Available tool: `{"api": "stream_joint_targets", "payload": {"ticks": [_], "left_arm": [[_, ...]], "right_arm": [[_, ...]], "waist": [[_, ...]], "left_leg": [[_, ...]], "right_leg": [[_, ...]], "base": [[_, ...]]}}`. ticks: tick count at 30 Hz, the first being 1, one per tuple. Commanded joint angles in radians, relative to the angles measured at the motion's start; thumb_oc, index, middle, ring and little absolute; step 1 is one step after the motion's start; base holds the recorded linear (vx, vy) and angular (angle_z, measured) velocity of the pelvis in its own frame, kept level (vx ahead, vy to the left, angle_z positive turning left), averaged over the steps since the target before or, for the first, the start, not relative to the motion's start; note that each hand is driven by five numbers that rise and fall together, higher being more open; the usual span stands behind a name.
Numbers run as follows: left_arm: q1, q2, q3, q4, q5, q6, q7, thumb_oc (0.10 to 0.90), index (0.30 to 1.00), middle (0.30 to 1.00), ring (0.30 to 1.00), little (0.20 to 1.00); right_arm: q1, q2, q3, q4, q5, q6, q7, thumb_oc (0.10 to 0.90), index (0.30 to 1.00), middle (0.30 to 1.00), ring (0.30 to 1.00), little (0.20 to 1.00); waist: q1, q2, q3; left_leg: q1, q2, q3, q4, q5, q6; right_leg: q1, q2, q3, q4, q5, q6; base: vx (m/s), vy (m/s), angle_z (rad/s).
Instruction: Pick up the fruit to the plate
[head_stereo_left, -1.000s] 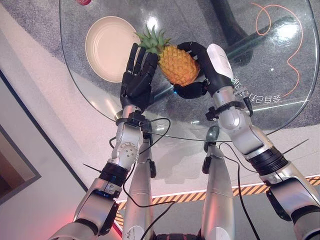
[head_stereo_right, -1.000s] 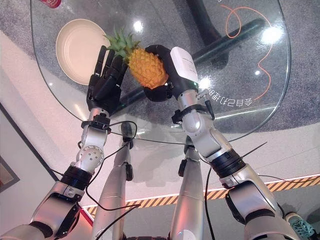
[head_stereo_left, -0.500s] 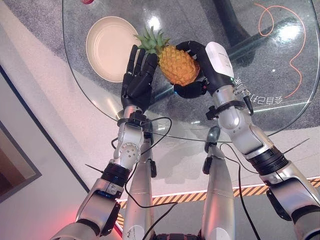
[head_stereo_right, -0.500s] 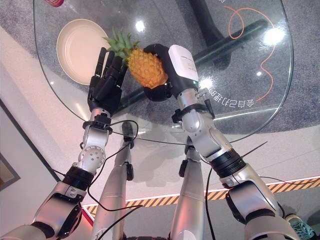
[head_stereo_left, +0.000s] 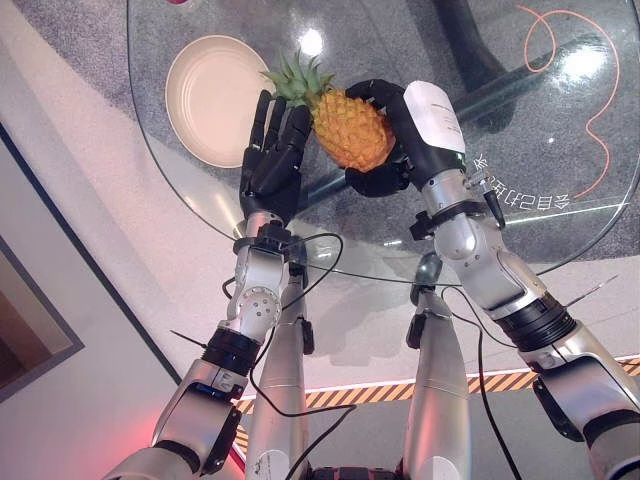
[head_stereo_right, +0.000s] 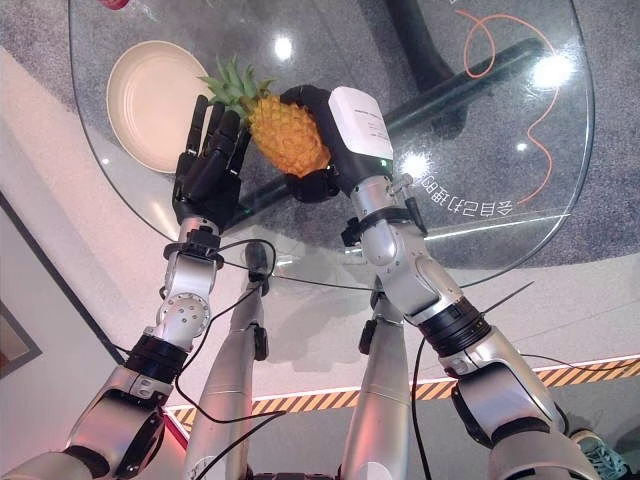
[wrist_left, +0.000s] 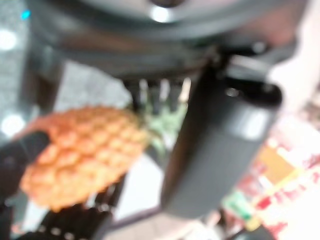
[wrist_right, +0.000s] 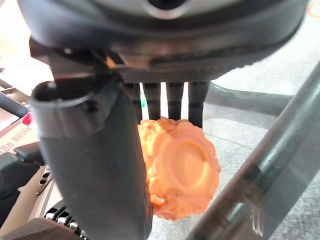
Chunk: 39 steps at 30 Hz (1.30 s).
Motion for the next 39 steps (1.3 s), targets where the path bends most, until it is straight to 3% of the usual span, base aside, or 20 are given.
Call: {"api": "stream_joint_targets", "payload": {"ticks": [1,8,28,39], "left_arm": [[-0.091,0.018,-0.006,-0.127,0.042,-0.063,-0.027,0.8,0.9,0.9,0.9,0.9],[-0.094,0.013,0.003,-0.126,-0.005,-0.069,-0.046,0.8,0.9,0.9,0.9,0.9],[-0.117,0.037,0.011,-0.179,0.062,-0.106,-0.15,0.8,0.9,0.9,0.9,0.9],[-0.121,0.047,0.015,-0.185,0.086,-0.115,-0.093,0.8,0.9,0.9,0.9,0.9]], "right_arm": [[-0.123,0.022,0.061,-0.24,-0.023,-0.13,0.008,0.1,0.3,0.3,0.3,0.2],[-0.125,0.025,0.061,-0.244,-0.033,-0.146,-0.021,0.1,0.3,0.3,0.3,0.2],[-0.1,0.03,-0.019,-0.272,-0.045,-0.195,-0.168,0.1,0.3,0.3,0.3,0.2],[-0.103,0.043,-0.045,-0.275,-0.034,-0.201,-0.232,0.1,0.3,0.3,0.3,0.2]], "waist": [[0.009,-0.031,-0.019],[0.008,-0.031,-0.019],[-0.004,-0.032,-0.019],[-0.004,-0.034,-0.019]], "left_leg": [[0.003,0.023,-0.027,0.069,-0.079,-0.019],[0.023,0.028,-0.021,0.064,-0.086,-0.022],[0.054,0.035,-0.006,0.044,-0.088,-0.021],[0.062,0.036,-0.004,0.034,-0.087,-0.019]], "right_leg": [[0.06,-0.007,-0.047,-0.214,0.212,0.014],[0.08,-0.007,-0.049,-0.217,0.203,0.016],[0.102,-0.001,-0.042,-0.232,0.205,0.013],[0.111,0.006,-0.04,-0.238,0.203,0.01]], "base": [[0.0,0.0,0.0],[-0.01,0.002,0.0],[-0.01,0.003,0.0],[0.0,0.0,0.0]]}}
